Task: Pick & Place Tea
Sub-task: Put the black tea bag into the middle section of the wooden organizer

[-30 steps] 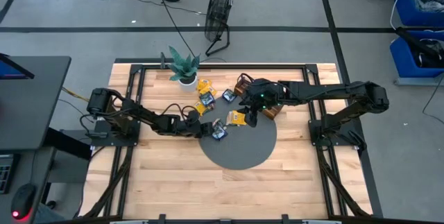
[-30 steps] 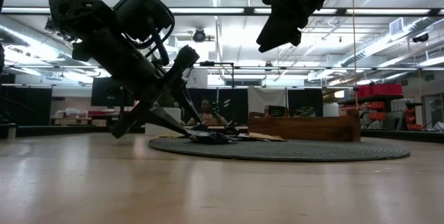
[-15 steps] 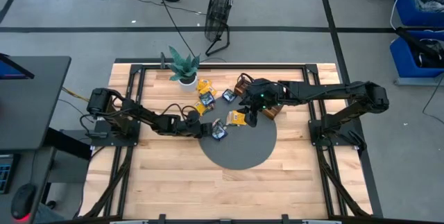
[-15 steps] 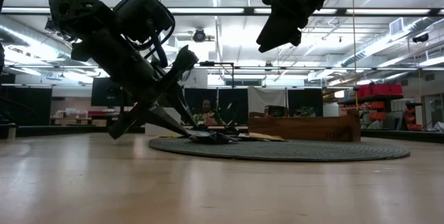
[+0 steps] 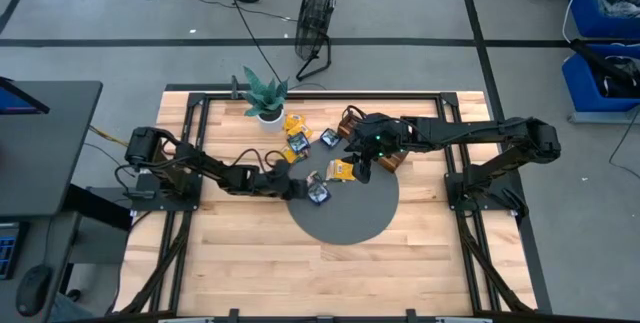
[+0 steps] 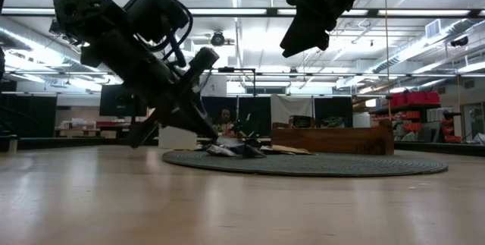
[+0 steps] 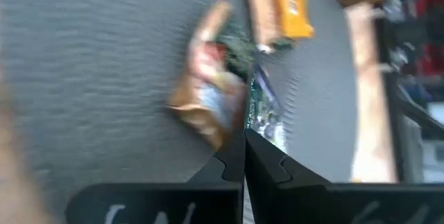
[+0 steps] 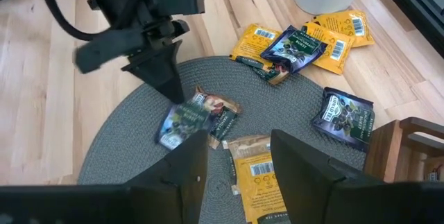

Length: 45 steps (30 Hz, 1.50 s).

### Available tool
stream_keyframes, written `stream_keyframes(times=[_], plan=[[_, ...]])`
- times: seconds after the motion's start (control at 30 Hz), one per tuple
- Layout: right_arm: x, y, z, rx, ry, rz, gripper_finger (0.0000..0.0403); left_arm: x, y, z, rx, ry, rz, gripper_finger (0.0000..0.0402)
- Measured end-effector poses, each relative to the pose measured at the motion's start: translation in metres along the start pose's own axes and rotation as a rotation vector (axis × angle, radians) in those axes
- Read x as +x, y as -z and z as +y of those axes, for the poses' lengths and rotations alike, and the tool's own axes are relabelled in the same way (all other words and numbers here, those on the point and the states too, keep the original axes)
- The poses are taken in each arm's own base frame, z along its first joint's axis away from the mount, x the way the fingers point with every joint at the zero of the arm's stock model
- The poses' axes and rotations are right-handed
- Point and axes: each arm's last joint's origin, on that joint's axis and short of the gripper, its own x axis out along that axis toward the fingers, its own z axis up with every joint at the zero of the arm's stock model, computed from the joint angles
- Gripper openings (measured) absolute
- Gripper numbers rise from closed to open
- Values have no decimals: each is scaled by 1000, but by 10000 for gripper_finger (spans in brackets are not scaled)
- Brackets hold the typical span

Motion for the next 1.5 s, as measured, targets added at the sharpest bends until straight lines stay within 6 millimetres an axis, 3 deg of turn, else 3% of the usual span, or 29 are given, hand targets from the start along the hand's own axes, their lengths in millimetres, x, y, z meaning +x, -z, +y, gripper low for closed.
stream_keyframes(times=[0.37,0.53,0.67,0.8,1.23,1.5], plan=[[-4,-4,3,-13,-75,8,166,-21,-20,-26,196,162,-55,3],[-30,-31,10,-100,-138,-47,166,-41,-36,-41,246,282,-30,2],[-53,-53,18,-293,-189,-83,166,-59,-46,-51,307,354,-50,2],[-59,-68,22,-293,-181,-35,166,-74,-53,-55,435,367,-91,2],[-10,-110,43,-305,-258,92,181,-87,-58,-61,752,353,-39,2],[24,-108,44,-233,-274,210,194,-101,-71,-91,1049,245,33,2]])
